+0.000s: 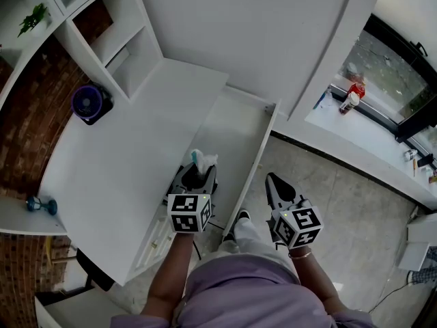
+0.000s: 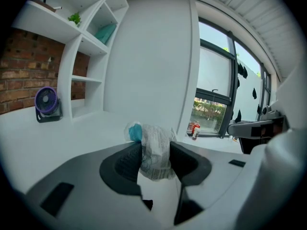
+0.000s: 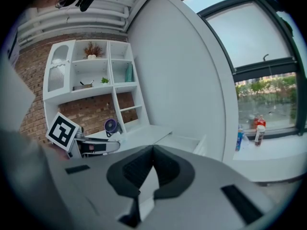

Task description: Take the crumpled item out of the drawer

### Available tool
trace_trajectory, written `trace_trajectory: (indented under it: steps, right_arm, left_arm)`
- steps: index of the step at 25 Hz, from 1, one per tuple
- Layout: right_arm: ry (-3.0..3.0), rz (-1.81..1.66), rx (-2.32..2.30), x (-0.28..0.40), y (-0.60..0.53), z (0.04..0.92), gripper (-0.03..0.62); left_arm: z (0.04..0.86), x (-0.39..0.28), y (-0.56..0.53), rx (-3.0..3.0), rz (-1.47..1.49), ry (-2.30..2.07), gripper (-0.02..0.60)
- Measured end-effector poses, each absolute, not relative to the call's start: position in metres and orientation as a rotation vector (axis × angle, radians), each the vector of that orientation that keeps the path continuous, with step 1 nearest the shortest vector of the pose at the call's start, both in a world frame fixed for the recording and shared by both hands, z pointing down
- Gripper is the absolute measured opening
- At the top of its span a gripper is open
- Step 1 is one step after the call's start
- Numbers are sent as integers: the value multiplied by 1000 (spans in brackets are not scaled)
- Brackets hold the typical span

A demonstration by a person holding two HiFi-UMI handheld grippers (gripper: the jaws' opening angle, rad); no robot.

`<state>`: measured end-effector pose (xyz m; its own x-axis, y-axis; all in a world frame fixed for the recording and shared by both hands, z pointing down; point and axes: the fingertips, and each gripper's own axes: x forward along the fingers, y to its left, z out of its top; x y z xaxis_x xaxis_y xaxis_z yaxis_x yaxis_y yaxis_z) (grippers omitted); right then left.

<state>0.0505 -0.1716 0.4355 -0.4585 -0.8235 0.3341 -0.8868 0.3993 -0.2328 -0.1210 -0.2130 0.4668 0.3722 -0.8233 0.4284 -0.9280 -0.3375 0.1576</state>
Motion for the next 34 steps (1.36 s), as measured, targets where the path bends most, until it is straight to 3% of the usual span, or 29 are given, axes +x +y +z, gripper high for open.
trace_trajectory:
  steps: [34]
  right_arm:
    - [-2486,527,1518,33,-160,430,3]
  left_arm:
    - [438,-151,-185,2291,299,-1598,178]
